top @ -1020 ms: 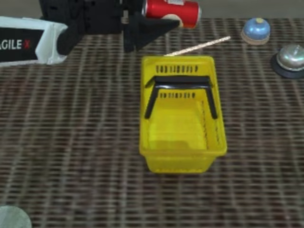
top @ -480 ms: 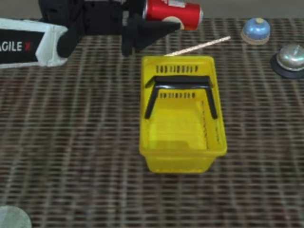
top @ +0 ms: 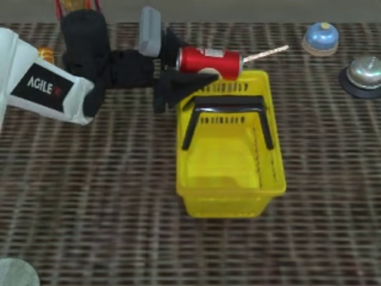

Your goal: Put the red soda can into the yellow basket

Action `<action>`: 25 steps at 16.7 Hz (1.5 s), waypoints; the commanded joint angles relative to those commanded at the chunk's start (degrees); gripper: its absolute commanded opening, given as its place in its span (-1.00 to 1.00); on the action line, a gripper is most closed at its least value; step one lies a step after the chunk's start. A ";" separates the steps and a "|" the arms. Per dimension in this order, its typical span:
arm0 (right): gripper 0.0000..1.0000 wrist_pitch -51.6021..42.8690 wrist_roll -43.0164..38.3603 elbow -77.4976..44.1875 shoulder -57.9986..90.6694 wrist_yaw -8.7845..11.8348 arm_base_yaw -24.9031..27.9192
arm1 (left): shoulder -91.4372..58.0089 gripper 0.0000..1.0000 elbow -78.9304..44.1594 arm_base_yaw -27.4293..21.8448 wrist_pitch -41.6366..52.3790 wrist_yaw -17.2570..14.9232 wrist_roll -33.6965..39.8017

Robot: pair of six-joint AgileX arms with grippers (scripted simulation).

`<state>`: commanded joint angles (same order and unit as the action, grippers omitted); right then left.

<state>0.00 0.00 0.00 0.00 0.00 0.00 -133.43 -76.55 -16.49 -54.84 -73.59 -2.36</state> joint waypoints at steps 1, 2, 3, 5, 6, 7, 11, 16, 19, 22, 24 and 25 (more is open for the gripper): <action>1.00 0.00 0.00 0.00 0.00 0.00 0.00 | -0.58 -1.00 0.32 0.07 -0.77 0.03 0.00; 1.00 0.00 0.00 0.00 0.00 0.00 0.00 | -0.73 -1.00 0.41 0.09 -0.95 0.04 0.00; 1.00 0.00 0.00 0.00 0.00 0.00 0.00 | -0.73 -1.00 0.41 0.09 -0.95 0.04 0.00; 1.00 0.00 0.00 0.00 0.00 0.00 0.00 | -0.73 -1.00 0.41 0.09 -0.95 0.04 0.00; 1.00 0.00 0.00 0.00 0.00 0.00 0.00 | -0.73 -0.85 0.41 0.09 -0.95 0.04 0.00; 1.00 0.00 0.00 0.00 0.00 0.00 0.00 | -0.73 -0.70 0.41 0.09 -0.95 0.04 0.00; 1.00 0.00 0.00 0.00 0.00 0.00 0.00 | -0.73 -0.10 0.41 0.09 -0.95 0.04 0.00; 1.00 0.00 0.00 0.00 0.00 0.00 0.00 | -0.73 0.66 0.41 0.09 -0.95 0.04 0.00; 1.00 0.00 0.00 0.00 0.00 0.00 0.00 | -0.73 1.00 0.41 0.09 -0.95 0.04 0.00; 1.00 0.00 0.00 0.00 0.00 0.00 0.00 | -0.73 1.00 0.41 0.09 -0.95 0.04 0.00; 1.00 0.00 0.00 0.00 0.00 0.00 0.00 | -0.73 1.00 0.41 0.09 -0.95 0.04 0.00; 1.00 0.00 0.00 0.00 0.00 0.00 0.00 | -0.73 1.00 0.41 0.09 -0.95 0.04 0.00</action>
<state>0.00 0.00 0.00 0.00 0.00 0.00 -134.16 -76.14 -16.40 -55.79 -73.55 -2.35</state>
